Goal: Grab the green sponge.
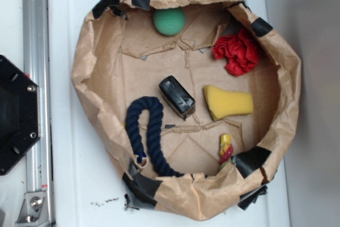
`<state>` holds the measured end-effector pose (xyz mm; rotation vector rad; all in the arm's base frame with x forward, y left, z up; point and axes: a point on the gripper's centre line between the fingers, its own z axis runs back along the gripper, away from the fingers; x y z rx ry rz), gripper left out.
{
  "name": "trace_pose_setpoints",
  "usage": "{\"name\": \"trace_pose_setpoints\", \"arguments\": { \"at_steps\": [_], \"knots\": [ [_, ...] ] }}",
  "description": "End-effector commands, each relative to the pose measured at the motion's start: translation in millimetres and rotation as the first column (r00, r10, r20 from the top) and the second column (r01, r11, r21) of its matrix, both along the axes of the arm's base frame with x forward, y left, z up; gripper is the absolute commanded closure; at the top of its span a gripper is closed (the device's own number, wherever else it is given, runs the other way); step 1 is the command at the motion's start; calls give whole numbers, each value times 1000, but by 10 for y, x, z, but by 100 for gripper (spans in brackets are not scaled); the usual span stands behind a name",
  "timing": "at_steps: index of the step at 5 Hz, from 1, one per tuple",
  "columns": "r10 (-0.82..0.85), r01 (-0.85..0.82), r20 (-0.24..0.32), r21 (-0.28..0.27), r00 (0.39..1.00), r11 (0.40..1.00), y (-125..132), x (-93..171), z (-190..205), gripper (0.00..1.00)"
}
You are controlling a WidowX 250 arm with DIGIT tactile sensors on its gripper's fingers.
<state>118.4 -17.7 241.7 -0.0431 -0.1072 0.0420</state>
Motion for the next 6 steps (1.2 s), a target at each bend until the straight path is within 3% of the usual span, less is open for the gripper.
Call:
{"name": "trace_pose_setpoints", "arguments": {
  "at_steps": [1, 2, 3, 4, 5, 6],
  "knots": [
    [0, 0, 0, 0, 1000, 1000, 0, 0, 0, 0],
    [-54, 54, 12, -38, 998, 998, 86, 499, -318, 0],
    [-141, 141, 66, -7, 988, 990, 75, 977, -528, 0],
    [-170, 172, 62, -14, 983, 985, 114, 1325, -798, 0],
    [-216, 217, 25, -53, 976, 975, 88, 1556, -1128, 0],
    [-233, 232, -30, -25, 972, 972, 56, 1736, -1438, 0]
  ]
}}
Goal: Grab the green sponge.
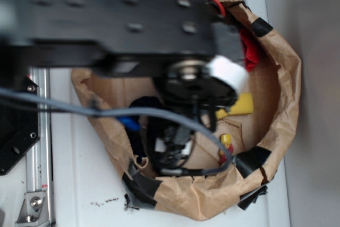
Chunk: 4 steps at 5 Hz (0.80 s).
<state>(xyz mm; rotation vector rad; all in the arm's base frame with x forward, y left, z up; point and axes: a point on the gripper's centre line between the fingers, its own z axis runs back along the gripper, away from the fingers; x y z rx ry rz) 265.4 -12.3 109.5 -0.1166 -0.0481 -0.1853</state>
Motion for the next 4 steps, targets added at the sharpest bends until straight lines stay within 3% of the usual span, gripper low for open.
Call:
{"name": "trace_pose_setpoints", "arguments": {
  "at_steps": [1, 2, 3, 4],
  "knots": [
    [5, -4, -3, 117, 1000, 993, -23, 418, -329, 0],
    [11, -8, -14, 198, 1000, 980, 87, 544, -488, 0],
    [36, -31, -23, 184, 999, 982, 146, 656, -600, 0],
    [47, -30, -79, 211, 996, 977, 104, 683, -779, 100]
  ]
}}
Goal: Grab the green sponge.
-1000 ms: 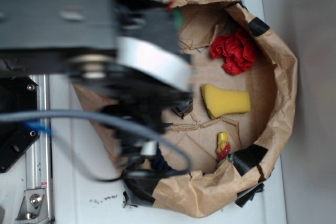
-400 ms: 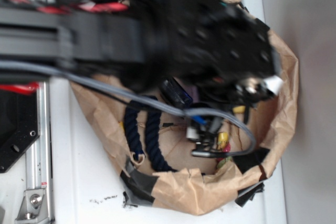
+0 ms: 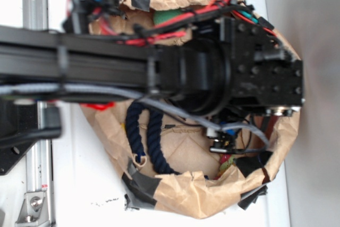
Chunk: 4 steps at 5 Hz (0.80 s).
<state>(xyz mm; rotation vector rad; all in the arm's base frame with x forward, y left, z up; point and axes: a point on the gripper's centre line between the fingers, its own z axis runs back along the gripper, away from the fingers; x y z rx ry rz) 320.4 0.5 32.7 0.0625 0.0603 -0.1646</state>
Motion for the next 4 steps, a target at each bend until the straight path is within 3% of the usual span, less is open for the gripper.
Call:
{"name": "trace_pose_setpoints", "arguments": {
  "at_steps": [1, 2, 3, 4],
  "knots": [
    [36, -36, 17, -2, 999, 999, -26, -19, 129, 100],
    [67, -67, 51, -6, 996, 998, 33, -220, 546, 100],
    [78, -70, 120, -70, 990, 995, 157, -488, 1032, 100],
    [236, -240, 59, 70, 970, 968, 116, -589, 1380, 100]
  ]
}}
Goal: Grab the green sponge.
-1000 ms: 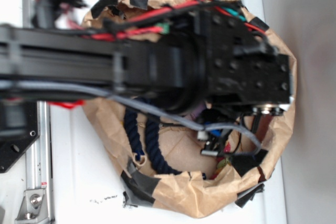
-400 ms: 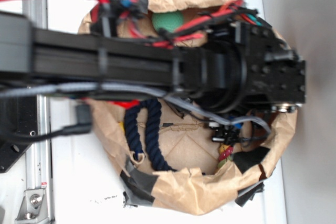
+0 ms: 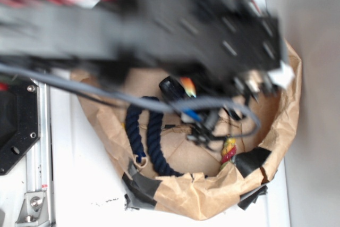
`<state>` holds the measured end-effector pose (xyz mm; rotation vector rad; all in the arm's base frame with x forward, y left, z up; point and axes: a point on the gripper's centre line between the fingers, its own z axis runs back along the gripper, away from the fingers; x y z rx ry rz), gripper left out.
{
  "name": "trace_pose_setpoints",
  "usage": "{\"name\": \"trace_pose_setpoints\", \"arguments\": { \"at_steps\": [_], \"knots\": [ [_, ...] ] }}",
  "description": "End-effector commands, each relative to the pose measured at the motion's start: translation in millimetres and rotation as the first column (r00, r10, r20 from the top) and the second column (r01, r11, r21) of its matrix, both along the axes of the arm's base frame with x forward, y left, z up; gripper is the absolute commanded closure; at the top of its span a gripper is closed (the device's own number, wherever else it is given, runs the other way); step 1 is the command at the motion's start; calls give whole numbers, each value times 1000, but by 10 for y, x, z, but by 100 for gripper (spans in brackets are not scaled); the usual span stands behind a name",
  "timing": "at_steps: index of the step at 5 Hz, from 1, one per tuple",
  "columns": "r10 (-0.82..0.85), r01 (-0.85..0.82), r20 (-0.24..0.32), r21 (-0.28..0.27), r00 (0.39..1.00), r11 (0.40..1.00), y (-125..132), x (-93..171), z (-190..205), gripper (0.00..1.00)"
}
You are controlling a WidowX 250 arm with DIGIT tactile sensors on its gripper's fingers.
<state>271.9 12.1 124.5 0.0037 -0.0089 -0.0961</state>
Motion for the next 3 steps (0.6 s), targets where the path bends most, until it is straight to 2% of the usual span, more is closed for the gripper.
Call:
{"name": "trace_pose_setpoints", "arguments": {
  "at_steps": [1, 2, 3],
  "knots": [
    [264, -261, 1, 152, 964, 953, -12, -180, 621, 100],
    [316, -318, 35, 79, 948, 945, 27, -184, 680, 100],
    [320, -321, 26, 78, 947, 944, 11, -169, 638, 100]
  ]
}}
